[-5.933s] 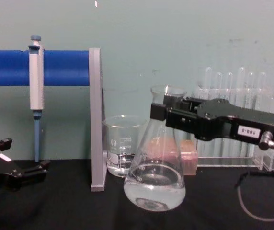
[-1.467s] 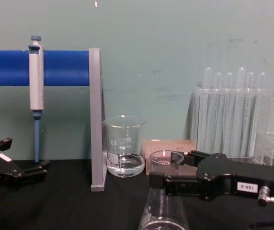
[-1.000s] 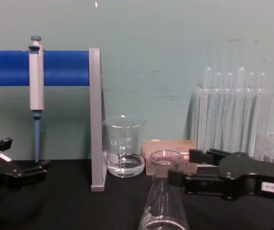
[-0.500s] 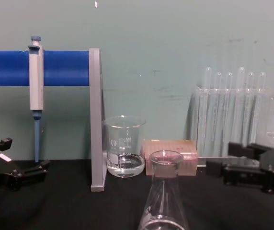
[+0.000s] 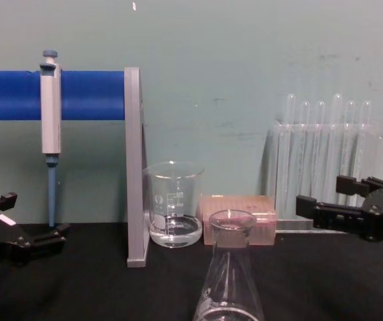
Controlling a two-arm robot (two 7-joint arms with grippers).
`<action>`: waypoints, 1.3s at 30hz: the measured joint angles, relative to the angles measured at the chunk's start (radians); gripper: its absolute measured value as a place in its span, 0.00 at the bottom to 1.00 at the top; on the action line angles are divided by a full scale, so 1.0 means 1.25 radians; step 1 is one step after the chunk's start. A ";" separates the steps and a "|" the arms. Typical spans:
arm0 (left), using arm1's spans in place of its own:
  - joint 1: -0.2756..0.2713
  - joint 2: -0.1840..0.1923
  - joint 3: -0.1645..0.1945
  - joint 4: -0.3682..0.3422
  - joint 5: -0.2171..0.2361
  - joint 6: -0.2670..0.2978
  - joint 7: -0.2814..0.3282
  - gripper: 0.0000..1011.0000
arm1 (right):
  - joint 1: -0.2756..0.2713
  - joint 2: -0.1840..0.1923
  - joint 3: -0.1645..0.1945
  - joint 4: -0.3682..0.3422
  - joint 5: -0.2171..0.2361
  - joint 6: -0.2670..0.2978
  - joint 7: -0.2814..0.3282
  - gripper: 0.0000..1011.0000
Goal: Grasp the erlenmeyer flask with one hand, shake it three times, then place it back.
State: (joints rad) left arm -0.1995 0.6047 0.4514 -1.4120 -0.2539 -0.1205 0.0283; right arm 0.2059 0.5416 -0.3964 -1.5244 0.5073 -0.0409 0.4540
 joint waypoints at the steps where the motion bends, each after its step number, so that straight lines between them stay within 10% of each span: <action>1: 0.000 0.000 0.000 0.000 0.000 0.000 0.000 0.99 | 0.002 -0.004 0.000 0.003 -0.005 0.001 -0.005 0.99; 20: 0.000 0.000 0.000 0.000 0.000 0.000 0.000 0.99 | 0.008 -0.106 0.042 0.076 -0.094 0.030 -0.163 0.99; 39: 0.000 0.000 0.000 0.000 0.000 0.000 0.000 0.99 | 0.017 -0.155 0.068 0.145 -0.134 0.021 -0.177 0.99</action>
State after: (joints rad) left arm -0.1996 0.6047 0.4513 -1.4120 -0.2539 -0.1205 0.0282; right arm 0.2270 0.3476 -0.3118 -1.3434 0.3405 -0.0142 0.2328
